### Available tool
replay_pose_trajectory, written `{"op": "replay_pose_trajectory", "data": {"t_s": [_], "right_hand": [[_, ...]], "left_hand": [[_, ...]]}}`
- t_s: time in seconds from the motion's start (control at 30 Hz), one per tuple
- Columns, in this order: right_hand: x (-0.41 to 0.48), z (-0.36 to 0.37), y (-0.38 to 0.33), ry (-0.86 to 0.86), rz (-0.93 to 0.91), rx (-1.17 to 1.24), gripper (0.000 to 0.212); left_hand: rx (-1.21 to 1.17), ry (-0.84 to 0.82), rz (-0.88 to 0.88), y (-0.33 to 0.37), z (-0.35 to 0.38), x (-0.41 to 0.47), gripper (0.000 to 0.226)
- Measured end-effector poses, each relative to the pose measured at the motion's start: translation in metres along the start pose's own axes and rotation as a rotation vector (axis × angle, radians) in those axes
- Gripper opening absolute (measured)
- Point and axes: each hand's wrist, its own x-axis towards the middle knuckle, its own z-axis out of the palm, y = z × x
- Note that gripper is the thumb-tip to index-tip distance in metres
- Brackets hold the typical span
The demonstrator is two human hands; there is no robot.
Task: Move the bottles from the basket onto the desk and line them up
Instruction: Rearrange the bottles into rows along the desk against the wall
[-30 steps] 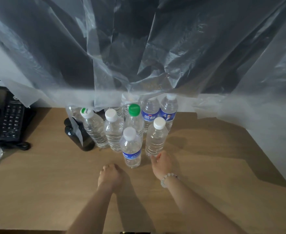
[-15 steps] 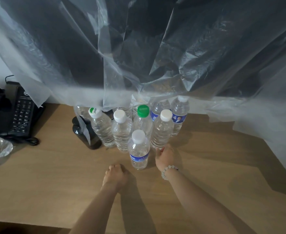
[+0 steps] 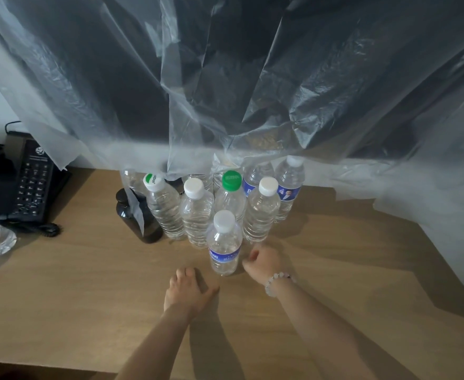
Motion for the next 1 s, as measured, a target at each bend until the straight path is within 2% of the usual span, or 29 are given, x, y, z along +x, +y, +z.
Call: {"op": "replay_pose_trajectory", "data": {"t_s": [0.07,0.17,0.23,0.3,0.4,0.57,0.7,0.8,1.0], "right_hand": [[-0.012,0.007,-0.002,-0.076,-0.089,-0.075,0.040],[-0.019,0.027,-0.014,-0.008,-0.199,0.028,0.074],[-0.020,0.033,-0.024,0.031,-0.194,0.075,0.085],[-0.021,0.034,-0.028,0.066,-0.170,0.074,0.086],[-0.027,0.033,-0.026,0.112,-0.158,0.106,0.075],[-0.025,0.047,0.002,0.223,-0.006,0.411,0.068],[-0.023,0.029,0.025,0.290,0.062,0.312,0.064],[-0.020,0.017,0.035,0.376,0.065,0.255,0.071],[-0.009,0.010,0.039,0.447,0.097,0.281,0.075]], "left_hand": [[0.006,0.000,0.011,-0.002,0.001,-0.002,0.069],[0.045,-0.009,0.027,-0.003,0.002,-0.006,0.069],[0.055,-0.017,0.035,-0.002,0.003,-0.008,0.070],[0.038,-0.014,0.034,-0.002,0.003,-0.007,0.071],[0.036,0.004,0.042,-0.003,0.000,-0.003,0.073],[0.038,-0.012,0.027,-0.002,-0.001,0.000,0.075],[0.039,0.005,0.037,-0.001,-0.001,0.001,0.077],[0.069,0.014,0.041,0.000,-0.002,-0.001,0.078],[0.032,0.017,0.023,0.000,-0.002,-0.003,0.078]]}}
